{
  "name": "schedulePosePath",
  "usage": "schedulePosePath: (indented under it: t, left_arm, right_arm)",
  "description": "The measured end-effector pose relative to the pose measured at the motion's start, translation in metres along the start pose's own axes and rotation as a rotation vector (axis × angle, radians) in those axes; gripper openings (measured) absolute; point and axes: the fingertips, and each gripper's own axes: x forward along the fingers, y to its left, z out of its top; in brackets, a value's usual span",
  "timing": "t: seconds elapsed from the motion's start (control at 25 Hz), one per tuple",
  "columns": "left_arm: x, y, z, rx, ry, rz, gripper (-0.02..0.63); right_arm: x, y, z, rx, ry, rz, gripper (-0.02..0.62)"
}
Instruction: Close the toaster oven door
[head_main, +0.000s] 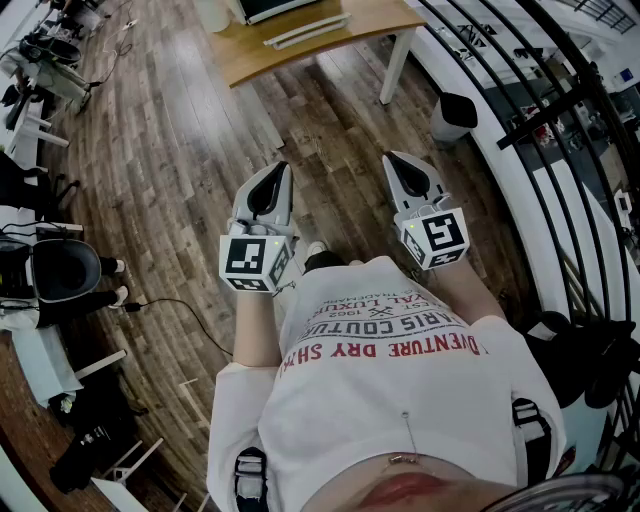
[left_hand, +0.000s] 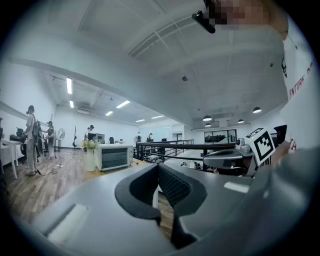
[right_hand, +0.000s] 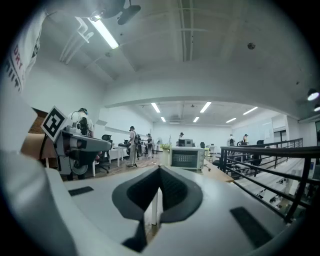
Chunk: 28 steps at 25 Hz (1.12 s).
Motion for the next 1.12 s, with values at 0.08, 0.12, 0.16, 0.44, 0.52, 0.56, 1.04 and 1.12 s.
schedulePosePath:
  t: [0.08, 0.12, 0.16, 0.44, 0.52, 0.56, 1.04, 1.12]
  left_arm:
    - [-0.001, 0.0, -0.001, -0.008, 0.001, 0.006, 0.012]
    - [-0.001, 0.0, -0.002, -0.012, 0.001, 0.009, 0.012]
    - [-0.002, -0.001, -0.002, -0.015, 0.001, 0.012, 0.012]
    - [0.0, -0.004, -0.003, -0.04, 0.0, 0.019, 0.012]
    - [0.002, -0.005, -0.005, -0.042, 0.005, 0.023, 0.012]
    - [0.004, -0.006, -0.007, -0.045, 0.01, 0.028, 0.012]
    - [0.03, -0.014, -0.03, -0.08, 0.08, 0.056, 0.126]
    - [0.034, -0.006, -0.031, -0.09, 0.081, 0.062, 0.126]
  right_arm:
    - [0.0, 0.0, 0.0, -0.003, -0.003, 0.006, 0.005]
    - [0.0, 0.0, 0.001, -0.005, -0.004, 0.009, 0.005]
    - [-0.001, 0.0, 0.001, -0.007, -0.005, 0.011, 0.005]
    - [-0.003, -0.004, 0.001, 0.004, -0.01, 0.019, 0.005]
    - [-0.004, -0.007, 0.0, 0.024, -0.013, 0.017, 0.005]
    - [-0.005, -0.009, -0.002, 0.036, -0.015, 0.017, 0.005]
    - [-0.013, -0.037, -0.026, 0.082, 0.023, -0.009, 0.005]
    - [-0.007, -0.039, -0.028, 0.089, 0.028, -0.008, 0.005]
